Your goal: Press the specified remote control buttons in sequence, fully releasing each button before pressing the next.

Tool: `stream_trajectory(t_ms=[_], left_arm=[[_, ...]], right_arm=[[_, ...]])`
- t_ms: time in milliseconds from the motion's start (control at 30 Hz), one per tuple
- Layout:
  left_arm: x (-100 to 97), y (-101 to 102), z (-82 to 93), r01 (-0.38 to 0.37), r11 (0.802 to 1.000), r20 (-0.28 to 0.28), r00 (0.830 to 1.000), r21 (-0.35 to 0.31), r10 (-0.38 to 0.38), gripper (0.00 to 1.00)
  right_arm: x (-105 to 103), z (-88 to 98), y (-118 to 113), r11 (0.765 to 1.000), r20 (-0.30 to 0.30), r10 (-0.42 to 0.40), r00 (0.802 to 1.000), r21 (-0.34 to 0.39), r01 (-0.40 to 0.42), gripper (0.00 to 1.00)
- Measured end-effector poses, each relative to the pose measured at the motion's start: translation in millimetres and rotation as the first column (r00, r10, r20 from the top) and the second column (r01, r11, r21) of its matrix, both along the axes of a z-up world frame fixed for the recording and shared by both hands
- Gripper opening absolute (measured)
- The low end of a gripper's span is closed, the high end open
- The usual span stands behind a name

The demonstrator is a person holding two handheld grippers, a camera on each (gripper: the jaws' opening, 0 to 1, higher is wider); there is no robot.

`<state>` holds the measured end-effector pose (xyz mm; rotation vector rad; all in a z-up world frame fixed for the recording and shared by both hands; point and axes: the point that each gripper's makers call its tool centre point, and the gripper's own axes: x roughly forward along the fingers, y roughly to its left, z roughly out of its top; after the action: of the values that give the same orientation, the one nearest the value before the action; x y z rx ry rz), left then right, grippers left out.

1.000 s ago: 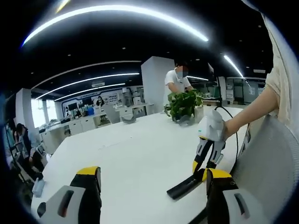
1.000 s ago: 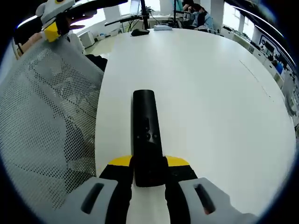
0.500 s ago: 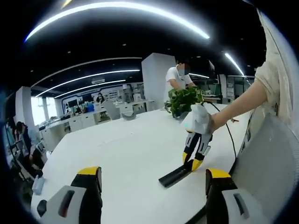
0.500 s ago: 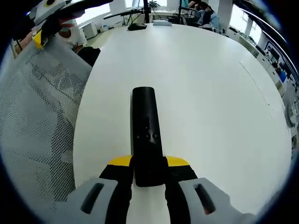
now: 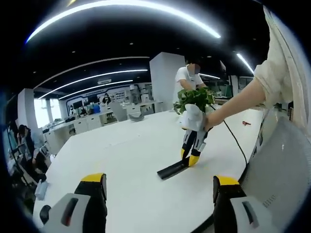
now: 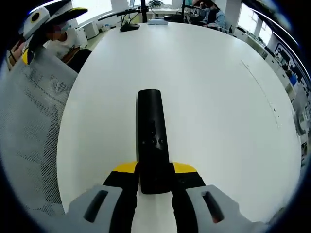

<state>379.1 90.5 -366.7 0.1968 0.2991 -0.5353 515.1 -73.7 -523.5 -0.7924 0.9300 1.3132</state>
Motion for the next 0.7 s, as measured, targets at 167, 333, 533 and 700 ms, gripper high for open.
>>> stream_trajectory(t_ms=[167,333,533,700], left_arm=[[-0.1,0.4,-0.5,-0.004,1.000,-0.005,1.000,-0.004,0.004,0.94],[-0.6,0.3,-2.1,-0.003,1.000,-0.011,1.000,0.004,0.003,0.94],[-0.4,1.1,-2.2,-0.008,1.000,-0.012,1.000,0.000,0.008,0.94],[-2.1,-2.3,-4.8,0.015,1.000,-0.024,1.000,0.011,-0.014,0.94]], right_arm=[[7.1,0.0,2.0,1.000,-0.009,-0.001,1.000,-0.007,0.001,0.25],[6.0,1.3,3.8,0.993,-0.015,-0.113,0.994,0.042,0.113,0.26],[2.1,17.2,6.3,0.930,-0.035,-0.298,0.954,0.213,0.299,0.41],[-5.7,29.0,0.5,0.895,-0.001,-0.374,0.928,0.264,0.361,0.59]])
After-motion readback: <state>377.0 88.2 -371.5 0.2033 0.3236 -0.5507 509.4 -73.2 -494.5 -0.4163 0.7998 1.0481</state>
